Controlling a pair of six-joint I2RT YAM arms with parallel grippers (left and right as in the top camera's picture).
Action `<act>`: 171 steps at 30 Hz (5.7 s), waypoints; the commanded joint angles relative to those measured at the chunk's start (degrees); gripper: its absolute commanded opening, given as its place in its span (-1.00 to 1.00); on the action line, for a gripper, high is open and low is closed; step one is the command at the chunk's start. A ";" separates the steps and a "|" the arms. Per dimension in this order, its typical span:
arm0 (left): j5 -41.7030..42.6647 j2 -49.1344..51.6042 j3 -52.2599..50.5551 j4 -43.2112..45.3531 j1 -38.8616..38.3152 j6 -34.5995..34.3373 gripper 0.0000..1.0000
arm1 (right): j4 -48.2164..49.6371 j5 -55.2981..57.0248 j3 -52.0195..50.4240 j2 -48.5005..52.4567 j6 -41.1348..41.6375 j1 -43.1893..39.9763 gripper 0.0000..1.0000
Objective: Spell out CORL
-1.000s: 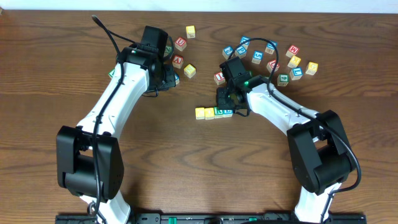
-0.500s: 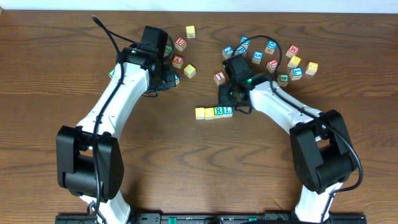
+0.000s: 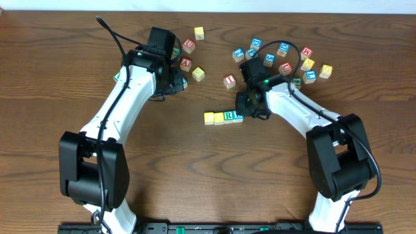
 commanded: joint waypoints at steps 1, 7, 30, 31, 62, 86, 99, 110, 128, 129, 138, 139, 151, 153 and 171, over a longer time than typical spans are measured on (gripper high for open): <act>-0.94 -0.52 1.22 -0.17 0.09 0.52 -0.85 | -0.81 0.07 0.66 0.35 1.62 0.66 -0.98; -0.94 -0.52 1.22 -0.20 0.09 0.52 -0.85 | -2.75 -0.04 0.66 0.35 1.81 0.68 -0.98; -0.94 -0.52 1.22 -0.17 0.09 0.52 -0.85 | -4.68 -2.82 0.66 0.35 1.81 2.19 -0.98; -0.94 -0.52 1.22 -0.17 0.09 0.52 -0.85 | -4.76 -2.82 0.63 0.35 1.84 2.19 -0.98; -0.94 -0.52 1.22 -0.15 0.09 0.52 -0.85 | -1.99 -1.33 0.66 0.35 -0.20 -0.09 -0.95; -0.94 -0.52 1.22 -0.11 0.09 0.52 -0.85 | 0.81 -5.40 0.66 0.35 -2.16 -0.50 -0.95; -0.94 -0.52 1.22 -0.13 0.09 0.52 -0.85 | 1.11 -5.95 0.66 0.35 -2.16 0.44 -0.95; -0.94 -0.52 1.22 -0.15 0.09 0.52 -0.85 | 1.27 -5.31 0.66 0.35 -2.36 0.24 -0.95; -0.63 -0.26 -0.13 -0.74 -0.13 0.55 -0.85 | -0.50 -6.03 0.66 0.35 -3.45 -3.61 -0.93; -0.39 -0.20 -0.13 -0.52 -0.13 0.55 -0.85 | -0.50 -5.99 0.66 0.35 -3.45 -3.54 -0.93; 4.46 0.98 -0.13 4.24 -0.76 6.34 -0.85 | -0.35 -4.83 0.66 0.35 -3.41 -3.52 -0.89; 4.48 1.09 -0.13 4.59 -1.11 7.08 -0.85 | -0.22 -4.83 0.66 0.35 -3.41 -3.52 -0.88; 4.44 4.70 -0.13 6.62 -6.67 8.09 -0.85 | 0.22 -3.52 0.66 0.35 -3.41 -3.15 -0.53; 4.39 5.55 -0.13 6.82 -7.21 7.78 -0.85 | 0.04 -2.10 0.63 0.35 -3.41 -2.86 -0.57; 4.44 7.58 -0.15 7.10 -9.88 3.85 -0.85 | 0.13 0.98 0.63 0.35 -2.51 -2.01 -0.82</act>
